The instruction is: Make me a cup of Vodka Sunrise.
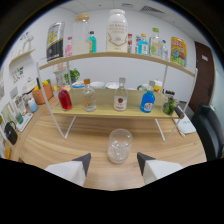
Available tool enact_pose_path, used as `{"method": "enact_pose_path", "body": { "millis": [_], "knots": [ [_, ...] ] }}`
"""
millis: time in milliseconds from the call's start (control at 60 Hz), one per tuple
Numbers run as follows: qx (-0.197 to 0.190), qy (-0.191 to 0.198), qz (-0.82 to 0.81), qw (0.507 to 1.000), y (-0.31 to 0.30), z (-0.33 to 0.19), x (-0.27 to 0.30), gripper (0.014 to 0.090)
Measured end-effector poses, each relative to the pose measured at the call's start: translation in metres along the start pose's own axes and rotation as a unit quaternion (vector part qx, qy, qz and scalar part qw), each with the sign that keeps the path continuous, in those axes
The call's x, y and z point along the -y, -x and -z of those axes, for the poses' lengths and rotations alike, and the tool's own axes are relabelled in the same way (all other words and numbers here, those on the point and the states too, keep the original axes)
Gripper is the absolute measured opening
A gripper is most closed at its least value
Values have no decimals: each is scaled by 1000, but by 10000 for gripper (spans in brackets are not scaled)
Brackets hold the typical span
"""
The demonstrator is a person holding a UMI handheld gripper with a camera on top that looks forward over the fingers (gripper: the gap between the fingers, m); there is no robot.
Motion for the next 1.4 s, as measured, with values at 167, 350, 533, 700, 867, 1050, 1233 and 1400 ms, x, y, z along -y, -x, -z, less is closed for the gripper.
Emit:
{"method": "enact_pose_path", "body": {
  "millis": [167, 350, 533, 700, 867, 1050, 1233, 1400],
  "knots": [
    [-9, 3, 6, 1000, 0, 4, -2, 863],
    [-3, 8, 11, 1000, 23, 20, -15, 854],
    [37, -19, -5, 999, 85, 25, -2, 855],
    [59, -83, -32, 994, 136, 2, 44, 856],
    [43, -127, -42, 990, 157, -39, 91, 864],
    [21, -143, -51, 988, 157, -79, 125, 852],
    [14, -143, -45, 989, 156, -108, 143, 746],
    [1, -148, -35, 988, 154, -121, 147, 454]
  ]
}}
